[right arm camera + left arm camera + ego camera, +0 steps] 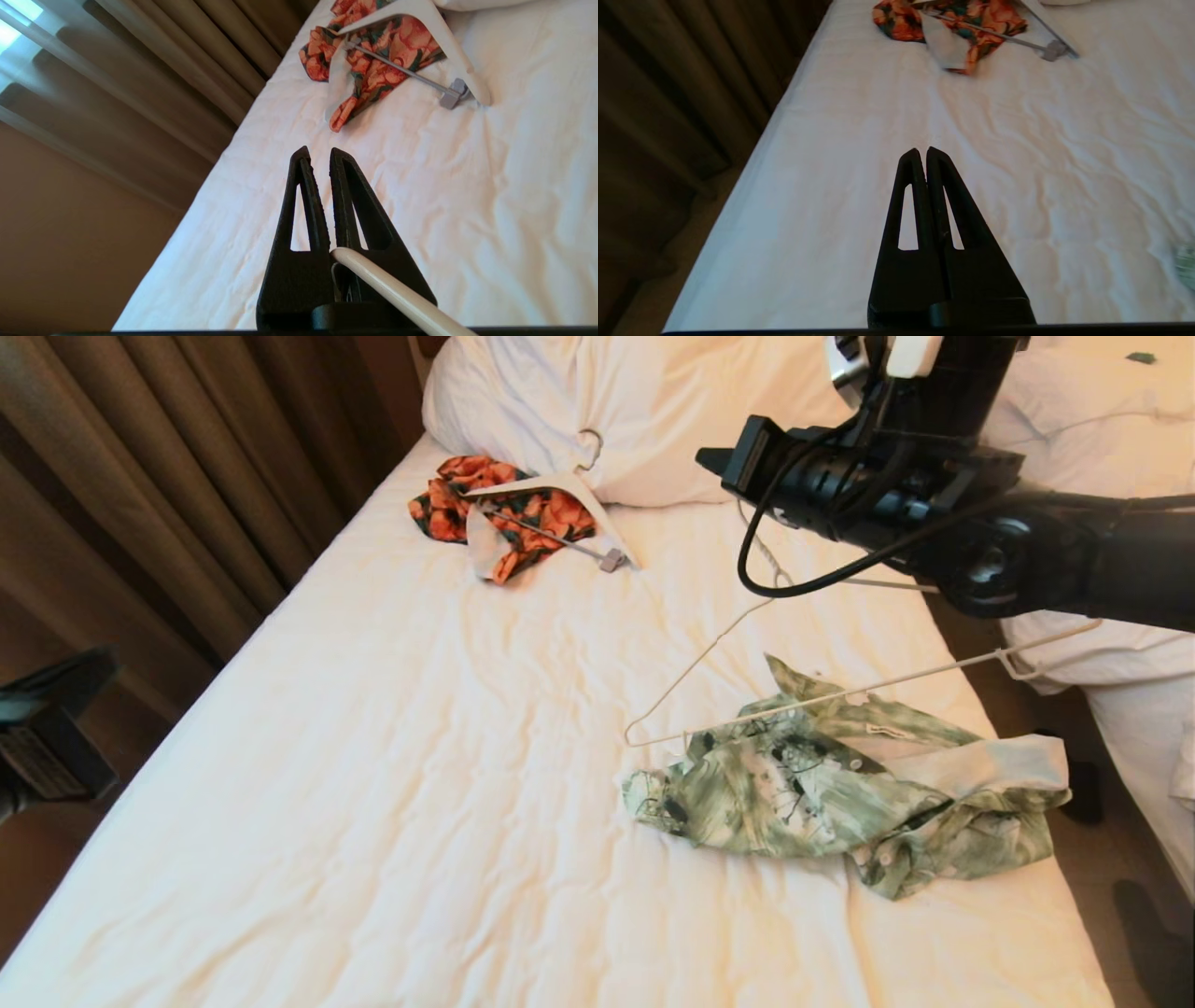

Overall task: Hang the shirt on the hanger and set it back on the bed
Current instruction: Place the hanger on the bed

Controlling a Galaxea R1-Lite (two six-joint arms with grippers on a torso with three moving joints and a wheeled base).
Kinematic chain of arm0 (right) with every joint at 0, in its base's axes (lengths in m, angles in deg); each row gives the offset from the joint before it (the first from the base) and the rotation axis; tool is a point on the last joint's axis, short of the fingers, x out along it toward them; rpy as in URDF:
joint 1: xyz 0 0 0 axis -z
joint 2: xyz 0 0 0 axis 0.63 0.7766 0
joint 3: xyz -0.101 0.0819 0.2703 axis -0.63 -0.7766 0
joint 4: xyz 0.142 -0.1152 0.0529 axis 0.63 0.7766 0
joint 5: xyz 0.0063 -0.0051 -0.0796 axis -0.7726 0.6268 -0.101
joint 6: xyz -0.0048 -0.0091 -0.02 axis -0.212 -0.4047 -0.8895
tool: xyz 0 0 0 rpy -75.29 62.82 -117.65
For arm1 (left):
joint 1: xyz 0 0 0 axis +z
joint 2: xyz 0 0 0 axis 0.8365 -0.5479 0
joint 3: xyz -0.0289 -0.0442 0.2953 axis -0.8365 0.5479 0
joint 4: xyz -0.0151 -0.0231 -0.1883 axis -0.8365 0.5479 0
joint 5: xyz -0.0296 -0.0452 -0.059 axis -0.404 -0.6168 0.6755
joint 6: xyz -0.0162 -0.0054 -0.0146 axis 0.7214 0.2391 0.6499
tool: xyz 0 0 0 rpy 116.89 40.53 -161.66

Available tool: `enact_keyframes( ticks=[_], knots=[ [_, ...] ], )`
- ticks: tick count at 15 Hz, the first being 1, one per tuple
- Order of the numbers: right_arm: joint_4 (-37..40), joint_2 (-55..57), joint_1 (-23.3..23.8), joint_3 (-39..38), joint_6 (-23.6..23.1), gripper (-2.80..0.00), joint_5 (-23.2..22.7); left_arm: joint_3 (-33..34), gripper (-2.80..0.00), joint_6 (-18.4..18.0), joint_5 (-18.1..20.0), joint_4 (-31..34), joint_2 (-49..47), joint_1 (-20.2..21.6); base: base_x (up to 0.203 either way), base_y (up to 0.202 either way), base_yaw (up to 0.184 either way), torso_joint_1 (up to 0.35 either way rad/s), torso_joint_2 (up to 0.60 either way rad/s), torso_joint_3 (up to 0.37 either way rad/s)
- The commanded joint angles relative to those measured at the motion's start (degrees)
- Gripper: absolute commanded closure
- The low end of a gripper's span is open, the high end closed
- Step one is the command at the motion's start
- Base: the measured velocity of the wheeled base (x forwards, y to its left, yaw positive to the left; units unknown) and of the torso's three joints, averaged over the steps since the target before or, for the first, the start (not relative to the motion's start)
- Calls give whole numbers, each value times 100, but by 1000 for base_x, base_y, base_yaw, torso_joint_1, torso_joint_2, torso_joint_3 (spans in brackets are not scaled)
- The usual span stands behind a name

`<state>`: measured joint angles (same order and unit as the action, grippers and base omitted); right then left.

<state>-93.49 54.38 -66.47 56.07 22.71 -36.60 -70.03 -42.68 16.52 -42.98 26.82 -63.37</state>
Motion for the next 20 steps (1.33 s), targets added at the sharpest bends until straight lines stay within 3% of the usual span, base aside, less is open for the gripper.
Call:
enact_keyframes(
  ticks=[1, 7, 12, 20],
  knots=[
    [-18, 179, -1, 5, 15, 0, -11, 212, 0, -1, 82, -2, 303, 369, 0, 0, 0, 0, 0, 0],
    [-235, 473, 67, 65, 6, 0, -172, 851, 0, -51, 107, 217, 1259, 378, 0, 0, 0, 0, 0, 0],
    [-404, 939, 88, 67, -58, 0, -324, 957, 0, -63, 138, 1534, 2243, 370, 0, 0, 0, 0, 0, 0],
    [-387, 1227, 254, 67, -117, 0, -222, 1132, 0, -62, 148, 1558, 2483, 352, 0, 0, 0, 0, 0, 0]
  ],
)
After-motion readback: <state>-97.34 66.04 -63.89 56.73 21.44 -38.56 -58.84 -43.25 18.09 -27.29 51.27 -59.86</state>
